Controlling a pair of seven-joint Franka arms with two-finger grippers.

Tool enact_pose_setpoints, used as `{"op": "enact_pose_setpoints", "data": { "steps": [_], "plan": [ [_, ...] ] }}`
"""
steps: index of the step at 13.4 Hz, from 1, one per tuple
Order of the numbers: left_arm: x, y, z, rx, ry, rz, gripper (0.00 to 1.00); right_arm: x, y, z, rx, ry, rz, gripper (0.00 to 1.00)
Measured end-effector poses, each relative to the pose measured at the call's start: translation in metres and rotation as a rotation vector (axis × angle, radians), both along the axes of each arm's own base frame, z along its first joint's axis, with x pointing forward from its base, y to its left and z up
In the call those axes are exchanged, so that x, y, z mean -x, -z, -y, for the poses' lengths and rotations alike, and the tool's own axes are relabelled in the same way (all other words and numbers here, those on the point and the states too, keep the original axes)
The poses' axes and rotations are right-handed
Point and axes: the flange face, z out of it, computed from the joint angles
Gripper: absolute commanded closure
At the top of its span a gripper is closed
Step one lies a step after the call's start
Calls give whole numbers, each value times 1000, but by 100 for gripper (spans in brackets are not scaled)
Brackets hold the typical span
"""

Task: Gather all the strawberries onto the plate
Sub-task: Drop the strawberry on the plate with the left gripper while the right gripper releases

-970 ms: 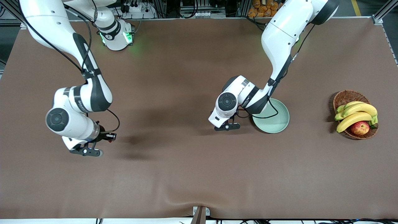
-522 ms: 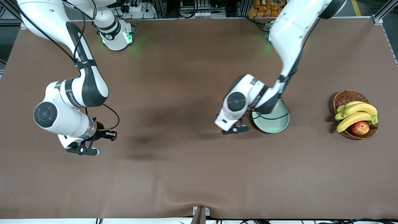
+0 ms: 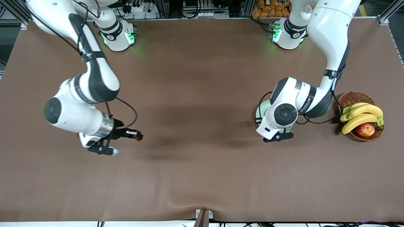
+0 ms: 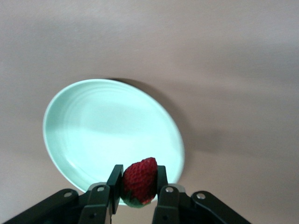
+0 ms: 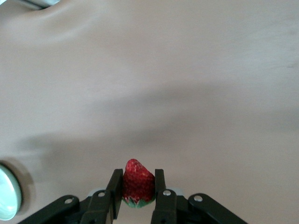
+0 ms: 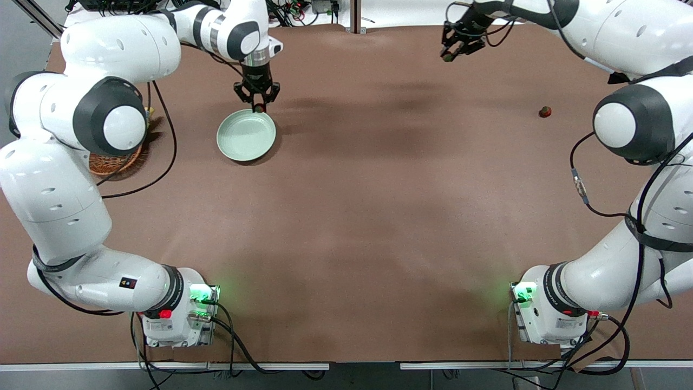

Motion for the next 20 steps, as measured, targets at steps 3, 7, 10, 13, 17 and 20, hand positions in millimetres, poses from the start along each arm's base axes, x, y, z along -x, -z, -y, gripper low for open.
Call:
{"op": "enact_pose_setpoints", "data": {
  "steps": [3, 7, 10, 13, 17, 20],
  "plan": [
    [6, 34, -16, 7, 3, 7, 100, 25, 18, -91, -9, -97, 69, 100],
    [8, 61, -34, 16, -4, -17, 31, 71, 67, -196, -16, -204, 146, 100],
    [5, 62, -41, 19, -16, -13, 0, 107, 103, -252, -20, -254, 188, 100],
    [-4, 54, -46, 26, -29, 8, 0, 141, 126, -293, -33, -244, 205, 100],
    [-15, 39, -45, 37, -34, 43, 0, 156, 162, -306, 1, -258, 216, 52],
    [-23, 25, -39, 71, -63, 61, 0, 153, 187, -301, 44, -260, 225, 0]
  ]
}}
